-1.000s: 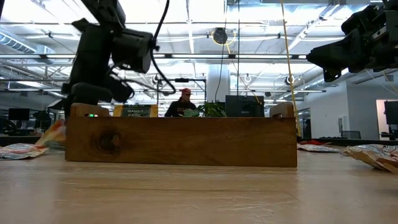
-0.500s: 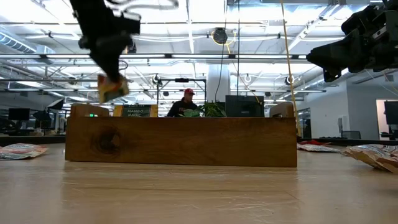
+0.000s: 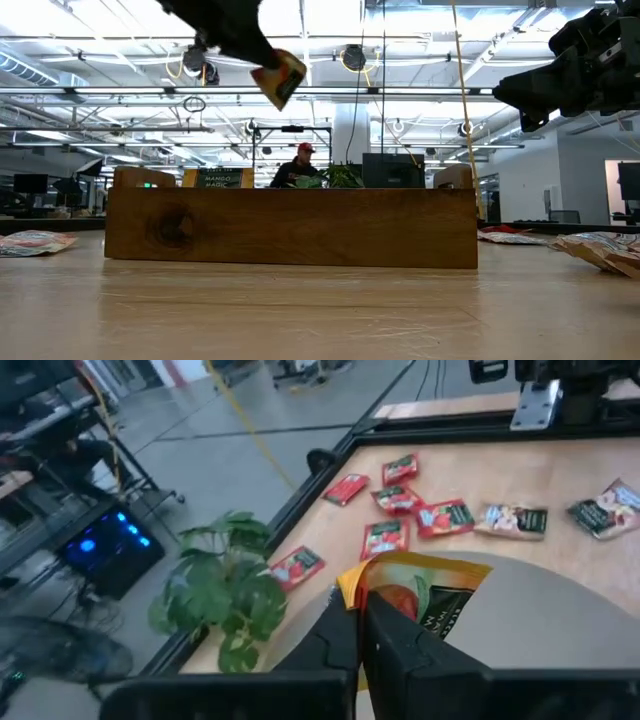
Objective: Pick & Place Tea
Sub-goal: Put the top orange tea bag into the left slot of the wooden organizer
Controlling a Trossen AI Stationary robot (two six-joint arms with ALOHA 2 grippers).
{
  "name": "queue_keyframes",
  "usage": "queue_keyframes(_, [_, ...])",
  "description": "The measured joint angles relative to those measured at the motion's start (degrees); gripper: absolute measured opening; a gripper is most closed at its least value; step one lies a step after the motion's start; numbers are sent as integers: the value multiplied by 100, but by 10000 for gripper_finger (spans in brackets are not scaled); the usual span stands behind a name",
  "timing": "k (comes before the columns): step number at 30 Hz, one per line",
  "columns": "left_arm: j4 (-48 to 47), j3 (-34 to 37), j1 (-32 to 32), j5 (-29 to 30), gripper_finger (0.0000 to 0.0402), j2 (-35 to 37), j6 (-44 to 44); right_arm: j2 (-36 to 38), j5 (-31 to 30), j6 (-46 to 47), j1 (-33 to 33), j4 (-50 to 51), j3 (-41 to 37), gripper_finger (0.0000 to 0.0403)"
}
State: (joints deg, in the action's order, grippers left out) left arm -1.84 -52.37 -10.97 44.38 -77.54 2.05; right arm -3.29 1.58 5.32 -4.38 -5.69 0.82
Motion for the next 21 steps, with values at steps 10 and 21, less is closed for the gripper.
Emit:
queue_keyframes(10, [2472,1238,519,-1368,12,-95,-67,2,-4,370,-1,-553,-1,75])
queue_keyframes(21, [4714,2260,554,-2271,17,-89,-367,0,0,495,-2,-1932,-2,75])
